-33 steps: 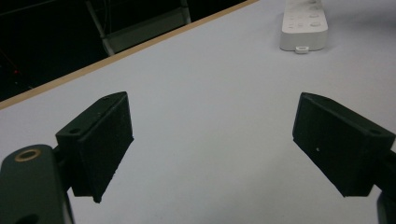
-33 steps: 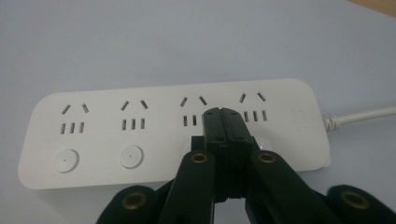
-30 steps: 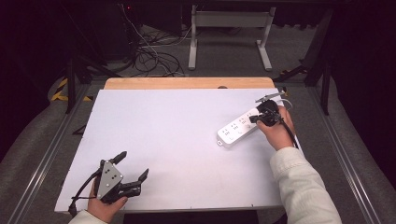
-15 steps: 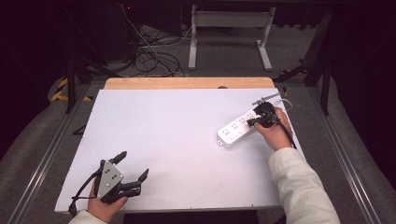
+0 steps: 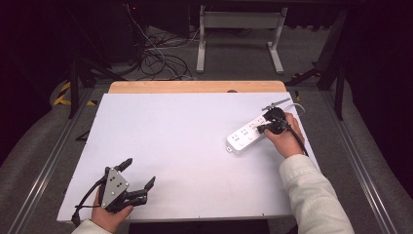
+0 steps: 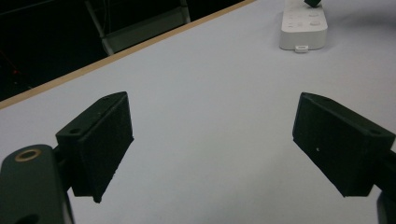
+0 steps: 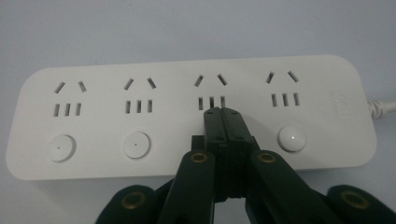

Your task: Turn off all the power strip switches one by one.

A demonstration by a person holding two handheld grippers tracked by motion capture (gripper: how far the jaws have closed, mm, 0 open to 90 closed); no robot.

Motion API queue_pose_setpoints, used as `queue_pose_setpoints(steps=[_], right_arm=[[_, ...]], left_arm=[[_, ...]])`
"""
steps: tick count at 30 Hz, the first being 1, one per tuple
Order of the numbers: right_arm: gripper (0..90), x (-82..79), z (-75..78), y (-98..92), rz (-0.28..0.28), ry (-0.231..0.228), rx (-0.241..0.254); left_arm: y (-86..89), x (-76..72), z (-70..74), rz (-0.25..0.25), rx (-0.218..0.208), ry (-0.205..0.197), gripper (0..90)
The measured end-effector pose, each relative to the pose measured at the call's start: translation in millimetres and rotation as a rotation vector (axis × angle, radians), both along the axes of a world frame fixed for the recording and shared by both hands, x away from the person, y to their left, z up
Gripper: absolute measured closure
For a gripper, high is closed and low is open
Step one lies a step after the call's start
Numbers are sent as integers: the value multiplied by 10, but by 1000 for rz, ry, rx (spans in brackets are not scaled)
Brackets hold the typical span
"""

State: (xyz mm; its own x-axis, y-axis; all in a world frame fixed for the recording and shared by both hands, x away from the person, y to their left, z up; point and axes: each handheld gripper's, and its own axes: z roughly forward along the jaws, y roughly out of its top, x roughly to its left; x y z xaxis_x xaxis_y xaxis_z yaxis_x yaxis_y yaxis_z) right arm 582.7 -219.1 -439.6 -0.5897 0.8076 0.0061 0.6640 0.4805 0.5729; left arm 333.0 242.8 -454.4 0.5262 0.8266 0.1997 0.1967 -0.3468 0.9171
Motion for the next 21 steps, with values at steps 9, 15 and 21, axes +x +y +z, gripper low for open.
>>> queue_pose_setpoints(steps=[9,15,21], right_arm=[[900,-24,-19,-13,-18,-12,21],[900,-53,-22,23,-22,-37,-9],[900,-57,-35,76,-24,-53,-31]], left_arm=[[-5,-1,-4,-3,-5,2,129],[-5,0,-4,-4,-2,1,129],[-9,-3,-3,-4,-3,2,129]])
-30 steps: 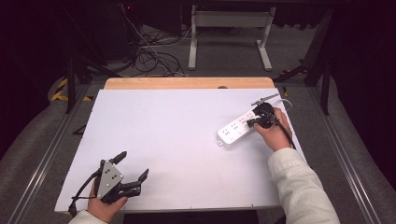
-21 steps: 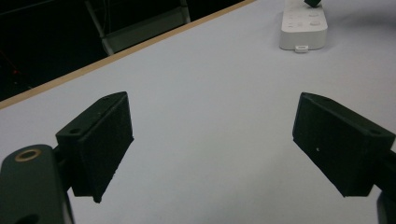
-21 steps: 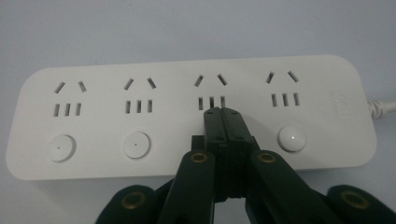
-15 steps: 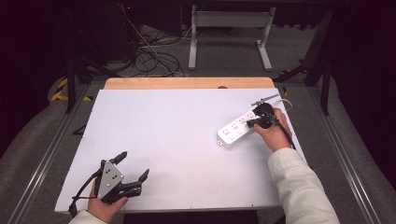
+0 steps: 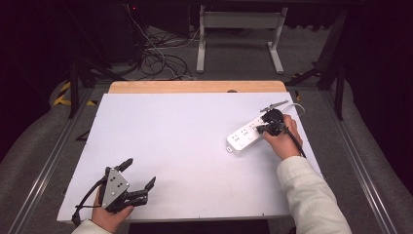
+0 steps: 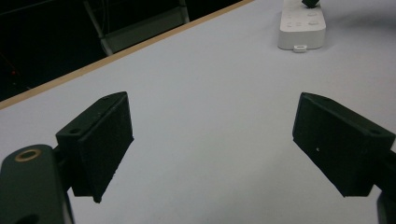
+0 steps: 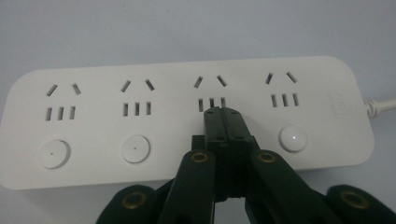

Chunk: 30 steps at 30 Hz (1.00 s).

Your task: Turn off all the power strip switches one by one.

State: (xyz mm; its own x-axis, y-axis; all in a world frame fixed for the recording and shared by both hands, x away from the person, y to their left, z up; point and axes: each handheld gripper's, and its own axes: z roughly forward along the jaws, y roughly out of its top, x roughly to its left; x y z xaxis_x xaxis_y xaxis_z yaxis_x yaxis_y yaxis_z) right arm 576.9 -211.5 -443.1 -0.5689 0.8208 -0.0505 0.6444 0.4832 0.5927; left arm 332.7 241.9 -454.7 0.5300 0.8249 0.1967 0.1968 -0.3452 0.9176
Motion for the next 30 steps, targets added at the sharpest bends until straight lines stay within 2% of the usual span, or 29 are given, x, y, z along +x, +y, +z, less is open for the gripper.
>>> queue_pose_setpoints(steps=[4,6,9,12,14,22,30], right_arm=[[900,6,3,54,9,-6,-10],[900,15,19,43,-4,4,5],[900,3,50,7,-15,-7,12],[900,-32,141,-50,-28,-50,78],[900,-62,268,-111,-34,-87,112],[900,-99,422,-206,-34,-111,115],[900,-69,449,-233,-37,-127,111]], left_arm=[[9,-6,7,1,3,-6,129],[12,-9,6,1,-3,1,129],[22,0,7,1,1,-1,129],[16,7,2,4,-5,1,129],[16,4,6,3,3,-3,129],[4,4,0,7,-8,4,129],[10,9,-1,7,-5,6,129]])
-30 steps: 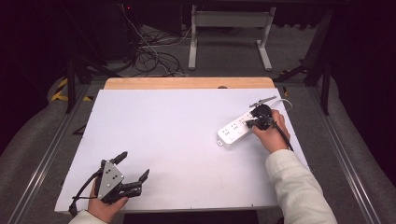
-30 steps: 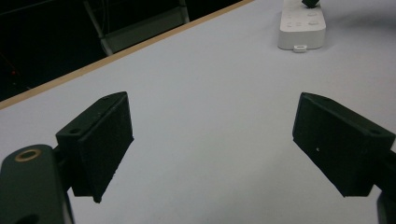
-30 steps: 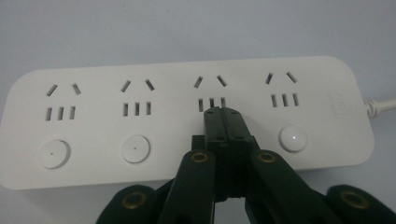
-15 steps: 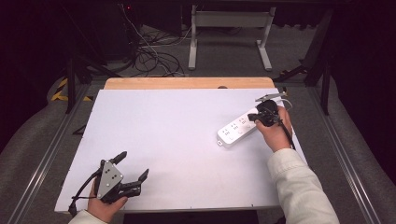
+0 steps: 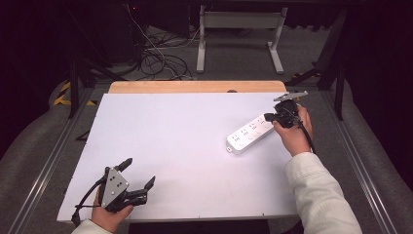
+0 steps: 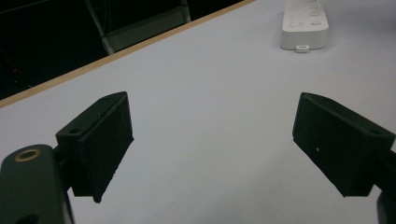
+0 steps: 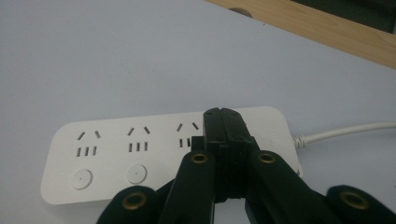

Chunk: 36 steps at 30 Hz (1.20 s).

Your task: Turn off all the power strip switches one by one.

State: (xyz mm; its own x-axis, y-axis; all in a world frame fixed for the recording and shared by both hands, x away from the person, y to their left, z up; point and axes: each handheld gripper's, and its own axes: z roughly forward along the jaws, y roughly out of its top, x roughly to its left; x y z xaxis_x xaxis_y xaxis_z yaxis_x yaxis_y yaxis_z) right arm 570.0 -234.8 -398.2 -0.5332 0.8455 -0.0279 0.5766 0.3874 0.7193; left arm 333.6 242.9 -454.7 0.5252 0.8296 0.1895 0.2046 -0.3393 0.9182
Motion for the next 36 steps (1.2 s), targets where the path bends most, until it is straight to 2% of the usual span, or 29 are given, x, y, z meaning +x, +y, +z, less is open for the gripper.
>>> queue_pose_setpoints(steps=[3,8,11,20,29,36], right_arm=[[900,62,-26,-10,-15,7,-30],[900,160,-40,-84,-50,15,-27],[900,200,-42,-147,-69,2,-48],[900,274,-82,-277,-106,18,-35],[900,312,-175,-251,-81,40,-36],[900,329,-298,-203,-53,103,-45]], left_arm=[[-4,-1,-1,0,-3,-1,129],[3,0,0,1,-1,-1,129],[3,-1,0,0,-2,-1,129],[1,0,0,-2,2,0,129],[3,2,-2,0,1,-1,129],[2,0,-1,1,0,0,129]])
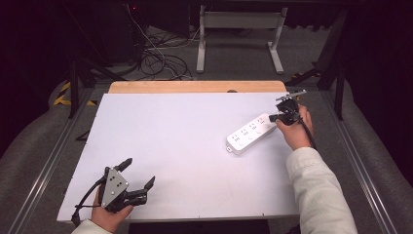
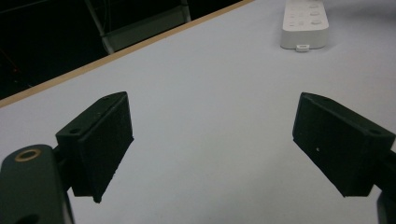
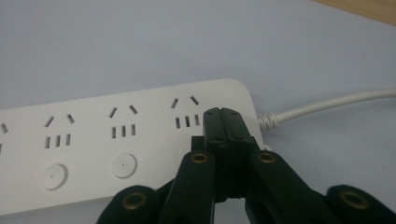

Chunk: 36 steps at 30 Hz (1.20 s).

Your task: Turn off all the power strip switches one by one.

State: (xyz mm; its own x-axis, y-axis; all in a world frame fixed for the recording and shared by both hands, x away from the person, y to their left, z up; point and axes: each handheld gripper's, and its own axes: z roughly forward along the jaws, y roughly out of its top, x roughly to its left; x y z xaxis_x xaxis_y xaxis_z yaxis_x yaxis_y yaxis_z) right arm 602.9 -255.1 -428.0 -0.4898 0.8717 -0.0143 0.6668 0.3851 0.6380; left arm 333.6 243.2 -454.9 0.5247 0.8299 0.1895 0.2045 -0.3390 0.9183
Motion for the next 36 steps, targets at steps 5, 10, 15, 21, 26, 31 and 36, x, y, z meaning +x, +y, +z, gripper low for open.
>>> queue_pose_setpoints(steps=[5,10,15,21,26,31,36], right_arm=[[900,4,-34,18,17,27,2],[900,1,-60,32,27,46,-4],[900,-4,-83,51,31,61,-5],[900,-6,-93,65,38,65,-9],[900,-19,-114,89,46,57,-32],[900,-43,-121,112,41,40,-49],[900,-62,-126,133,36,28,-65]], left_arm=[[-1,0,0,0,1,-1,129],[1,-1,1,1,0,-2,129],[0,-5,3,1,2,-3,129],[-1,-3,1,0,1,-3,129],[-2,-6,1,0,1,-3,129],[-4,-8,1,-2,1,0,129],[-6,-11,2,-3,4,-2,129]])
